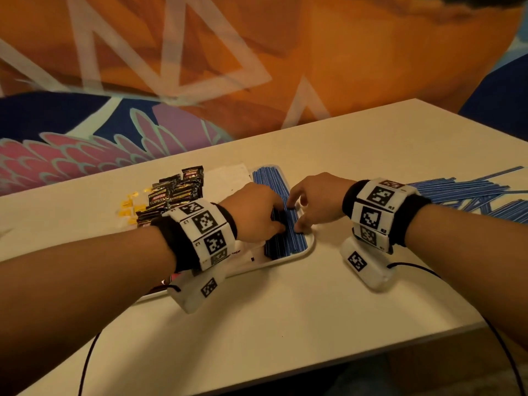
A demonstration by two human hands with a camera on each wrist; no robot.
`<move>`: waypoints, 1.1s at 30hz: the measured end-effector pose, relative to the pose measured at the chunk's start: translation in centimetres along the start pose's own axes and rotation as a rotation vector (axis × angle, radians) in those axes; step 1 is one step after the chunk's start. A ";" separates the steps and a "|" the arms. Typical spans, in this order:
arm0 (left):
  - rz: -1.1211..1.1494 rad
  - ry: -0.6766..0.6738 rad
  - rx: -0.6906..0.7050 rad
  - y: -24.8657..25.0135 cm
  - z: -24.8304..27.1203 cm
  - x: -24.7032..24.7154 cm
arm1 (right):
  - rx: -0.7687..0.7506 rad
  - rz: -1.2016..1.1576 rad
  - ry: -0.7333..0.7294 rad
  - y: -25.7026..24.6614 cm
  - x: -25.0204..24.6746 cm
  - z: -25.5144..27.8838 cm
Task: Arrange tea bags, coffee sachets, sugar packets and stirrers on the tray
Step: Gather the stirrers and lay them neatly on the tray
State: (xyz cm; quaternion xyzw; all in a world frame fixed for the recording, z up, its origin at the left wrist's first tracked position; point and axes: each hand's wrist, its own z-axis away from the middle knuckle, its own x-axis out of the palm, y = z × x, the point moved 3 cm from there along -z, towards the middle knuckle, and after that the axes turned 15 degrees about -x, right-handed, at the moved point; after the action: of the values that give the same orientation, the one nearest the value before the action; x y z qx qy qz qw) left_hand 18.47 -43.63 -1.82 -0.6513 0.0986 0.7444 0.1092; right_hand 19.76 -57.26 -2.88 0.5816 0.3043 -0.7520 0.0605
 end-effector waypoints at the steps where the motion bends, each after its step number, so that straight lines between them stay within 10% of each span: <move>1: 0.003 0.000 0.005 0.0 0.0 0.1 | -0.001 0.011 -0.011 0.0 0.1 0.0; 12: 0.099 0.066 -0.031 2.3 -1.8 -2.7 | 0.070 -0.151 0.113 2.6 -3.4 4.0; 33: -0.084 -0.187 0.121 29.9 -9.5 0.1 | 0.752 -0.356 0.285 18.3 -4.8 23.1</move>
State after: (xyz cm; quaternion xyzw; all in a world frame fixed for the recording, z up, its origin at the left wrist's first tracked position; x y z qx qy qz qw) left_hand 18.79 -75.03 -3.04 -0.5747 0.1055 0.7894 0.1882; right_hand 10.06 -85.54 -2.41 0.5998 0.1103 -0.7214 -0.3283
